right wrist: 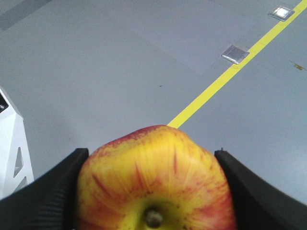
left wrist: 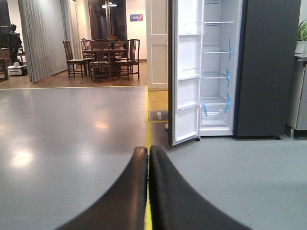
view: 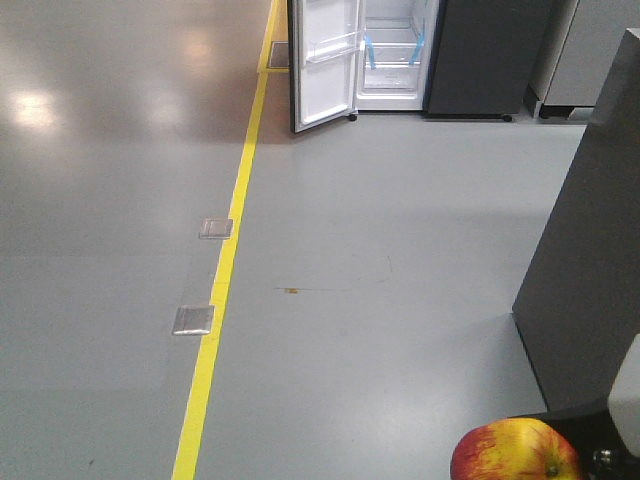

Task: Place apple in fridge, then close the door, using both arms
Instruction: 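Drive toward the open white refrigerator carrying the apple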

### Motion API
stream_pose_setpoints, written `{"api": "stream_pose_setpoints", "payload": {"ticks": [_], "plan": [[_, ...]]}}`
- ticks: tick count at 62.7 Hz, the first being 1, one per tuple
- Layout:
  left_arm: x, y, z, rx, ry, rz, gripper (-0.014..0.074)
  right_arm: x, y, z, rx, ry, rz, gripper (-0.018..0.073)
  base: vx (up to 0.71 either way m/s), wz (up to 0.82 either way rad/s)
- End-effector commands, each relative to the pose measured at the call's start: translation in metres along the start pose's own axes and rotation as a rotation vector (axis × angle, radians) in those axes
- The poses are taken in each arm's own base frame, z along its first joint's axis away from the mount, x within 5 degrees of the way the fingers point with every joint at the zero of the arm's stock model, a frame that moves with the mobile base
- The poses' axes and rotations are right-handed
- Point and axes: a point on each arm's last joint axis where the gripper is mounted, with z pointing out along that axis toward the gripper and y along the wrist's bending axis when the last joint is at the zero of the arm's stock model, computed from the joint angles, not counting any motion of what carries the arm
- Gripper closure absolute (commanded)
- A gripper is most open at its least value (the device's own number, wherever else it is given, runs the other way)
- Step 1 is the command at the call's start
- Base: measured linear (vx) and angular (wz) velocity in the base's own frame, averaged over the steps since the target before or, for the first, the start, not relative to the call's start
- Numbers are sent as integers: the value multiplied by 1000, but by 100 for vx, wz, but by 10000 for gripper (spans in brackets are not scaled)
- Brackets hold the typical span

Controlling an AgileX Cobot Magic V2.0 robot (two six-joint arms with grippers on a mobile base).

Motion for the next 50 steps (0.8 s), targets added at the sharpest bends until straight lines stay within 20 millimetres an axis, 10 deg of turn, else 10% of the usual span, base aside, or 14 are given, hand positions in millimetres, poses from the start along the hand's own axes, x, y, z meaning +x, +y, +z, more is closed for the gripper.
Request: {"api": "stream_pose_setpoints", "payload": {"ticks": [1,50], "plan": [[0,0,-1,1,-66,-11,603,-12,1,-6,3,-87,3,124,23,-6],[0,0,-1,1,-66,-11,603,-12,1,-6,3,-87,3,124,23,-8]]}}
